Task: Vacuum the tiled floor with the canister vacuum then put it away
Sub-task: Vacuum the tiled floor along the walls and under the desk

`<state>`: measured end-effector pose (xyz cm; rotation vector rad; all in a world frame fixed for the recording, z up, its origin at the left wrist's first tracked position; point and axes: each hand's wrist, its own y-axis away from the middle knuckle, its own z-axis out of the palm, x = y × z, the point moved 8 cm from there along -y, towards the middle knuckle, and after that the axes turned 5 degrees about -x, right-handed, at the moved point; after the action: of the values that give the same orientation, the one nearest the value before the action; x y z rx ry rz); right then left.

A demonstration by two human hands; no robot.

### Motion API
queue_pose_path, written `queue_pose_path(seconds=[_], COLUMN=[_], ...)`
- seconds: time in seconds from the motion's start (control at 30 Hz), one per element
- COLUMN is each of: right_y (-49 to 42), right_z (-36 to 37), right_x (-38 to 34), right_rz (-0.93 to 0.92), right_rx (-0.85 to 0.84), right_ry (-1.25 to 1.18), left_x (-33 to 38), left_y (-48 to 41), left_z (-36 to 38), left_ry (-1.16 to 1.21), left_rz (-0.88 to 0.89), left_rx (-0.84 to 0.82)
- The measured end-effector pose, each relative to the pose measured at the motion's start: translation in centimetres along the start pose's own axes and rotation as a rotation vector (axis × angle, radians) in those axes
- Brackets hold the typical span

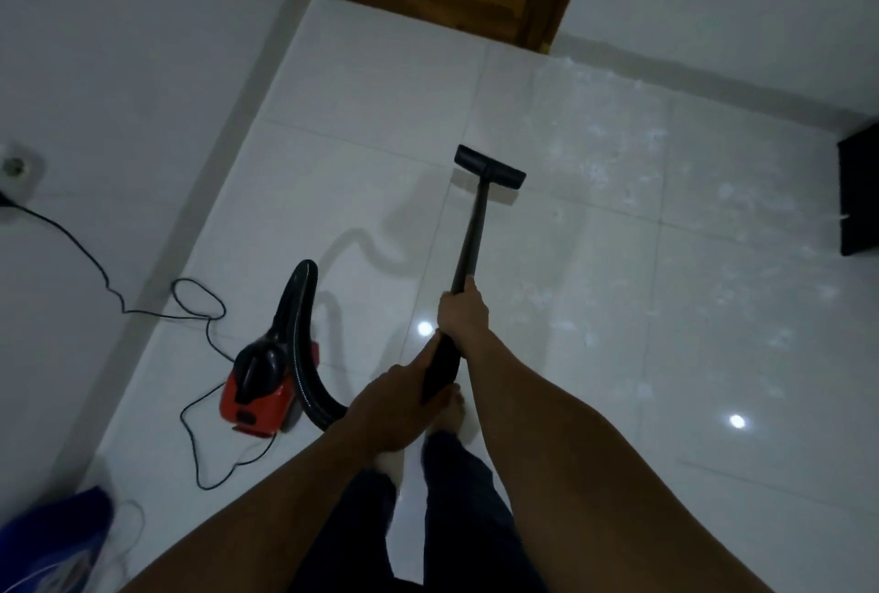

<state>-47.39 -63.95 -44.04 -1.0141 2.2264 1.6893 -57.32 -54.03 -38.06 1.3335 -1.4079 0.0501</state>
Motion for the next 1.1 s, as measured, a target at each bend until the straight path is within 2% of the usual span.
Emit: queue_pose_path(seconds=[0.33,0.57,0.73,0.9,1.1], right_y=[11.6,20.1,23.4,23.8,22.0], right_z=[7.1,10.7,12.8,14.7,14.2], right_x=[15.6,24.8,30.2,34.7,35.5], right_rz=[0.088,0.159,0.204,0.282,0.279], right_rx=[0.040,0.009,-0.023,-0.055,-0.046], right_ry=[-0.050,-0.071,-0.093,-0.088,-0.134], left_x=[-6.8,-9.9,-13.2,-14.3,-13.6], left_y=[14.0,23.1,26.4,28.1,26.6], left_z=[10.0,17.0,21.3,23.9,24.9], left_ry=[-0.101,-0.071,-0.028,-0.081,-0.128], left_rz=[0.117,0.162,0.098,0.070,0.019], left_rx=[-0.110,-0.170,-0.217,-0.267,-0.271])
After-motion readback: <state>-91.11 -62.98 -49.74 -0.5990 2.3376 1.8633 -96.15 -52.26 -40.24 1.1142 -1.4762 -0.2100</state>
